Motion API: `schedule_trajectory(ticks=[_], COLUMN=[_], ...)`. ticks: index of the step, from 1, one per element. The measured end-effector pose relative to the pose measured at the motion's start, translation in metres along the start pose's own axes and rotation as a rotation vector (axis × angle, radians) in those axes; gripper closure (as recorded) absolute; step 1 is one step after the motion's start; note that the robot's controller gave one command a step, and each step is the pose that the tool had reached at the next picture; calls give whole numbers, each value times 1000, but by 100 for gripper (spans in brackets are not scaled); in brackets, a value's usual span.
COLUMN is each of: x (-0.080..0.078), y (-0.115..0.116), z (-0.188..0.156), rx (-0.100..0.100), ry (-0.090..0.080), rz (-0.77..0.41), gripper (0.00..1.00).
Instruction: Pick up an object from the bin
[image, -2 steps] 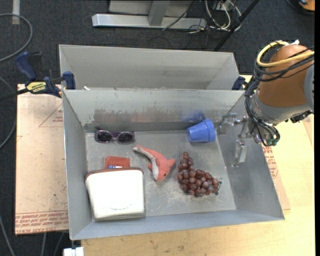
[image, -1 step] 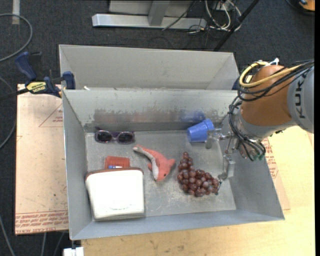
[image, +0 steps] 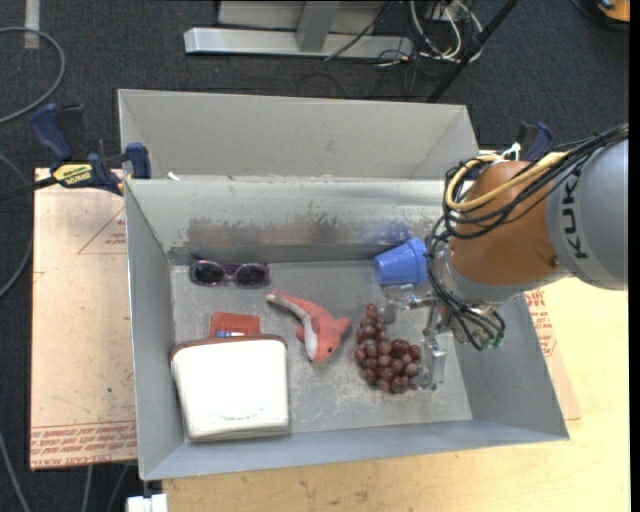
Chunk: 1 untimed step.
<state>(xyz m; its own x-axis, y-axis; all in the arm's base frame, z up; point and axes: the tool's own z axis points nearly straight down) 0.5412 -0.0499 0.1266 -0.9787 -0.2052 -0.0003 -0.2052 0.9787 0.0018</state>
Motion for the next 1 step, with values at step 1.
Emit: schedule_trajectory(ticks=[1], x=[4], y=[4], z=[25], rx=[2], ry=[-5], rz=[-58], gripper=[0])
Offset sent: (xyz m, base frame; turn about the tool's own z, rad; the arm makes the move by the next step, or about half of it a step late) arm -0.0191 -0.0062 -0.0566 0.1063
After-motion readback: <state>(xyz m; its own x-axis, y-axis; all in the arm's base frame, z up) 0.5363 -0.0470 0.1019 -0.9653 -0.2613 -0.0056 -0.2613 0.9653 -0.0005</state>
